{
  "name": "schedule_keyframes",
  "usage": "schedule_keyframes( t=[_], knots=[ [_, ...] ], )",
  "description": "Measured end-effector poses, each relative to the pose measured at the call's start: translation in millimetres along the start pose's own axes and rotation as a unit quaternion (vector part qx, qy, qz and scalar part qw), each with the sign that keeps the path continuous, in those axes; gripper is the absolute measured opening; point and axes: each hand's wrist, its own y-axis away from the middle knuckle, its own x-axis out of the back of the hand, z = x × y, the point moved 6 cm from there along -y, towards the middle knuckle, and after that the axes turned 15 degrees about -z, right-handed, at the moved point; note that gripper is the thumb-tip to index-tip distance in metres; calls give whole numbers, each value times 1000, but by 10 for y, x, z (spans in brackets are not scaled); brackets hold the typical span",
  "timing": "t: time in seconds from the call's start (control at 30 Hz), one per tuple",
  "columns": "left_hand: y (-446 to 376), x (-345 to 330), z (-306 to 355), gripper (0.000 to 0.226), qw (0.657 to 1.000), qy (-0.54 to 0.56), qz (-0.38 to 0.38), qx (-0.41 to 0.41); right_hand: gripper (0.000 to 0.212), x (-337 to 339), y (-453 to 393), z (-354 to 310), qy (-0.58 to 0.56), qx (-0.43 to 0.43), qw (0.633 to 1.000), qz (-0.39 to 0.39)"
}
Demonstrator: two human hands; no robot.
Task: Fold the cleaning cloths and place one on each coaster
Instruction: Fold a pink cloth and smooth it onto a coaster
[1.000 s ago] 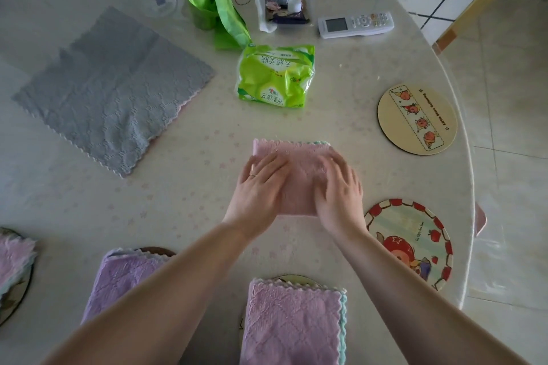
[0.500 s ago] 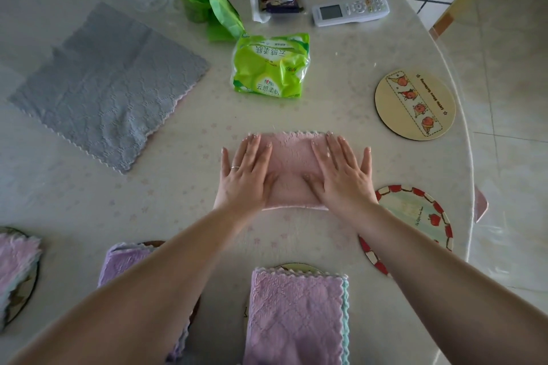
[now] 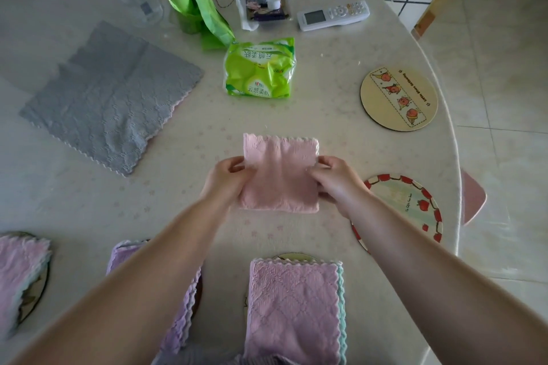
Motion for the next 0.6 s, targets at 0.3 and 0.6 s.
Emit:
schedule_keyframes(
  t=[0.3, 0.6],
  knots=[
    [352, -402, -71, 15, 988, 110, -101, 46, 24, 97, 473, 352, -156, 16, 986, -56],
    [498, -1304, -139, 31, 990, 67, -123, 20, 14, 1010, 1121, 868, -82, 73, 979, 172]
  ],
)
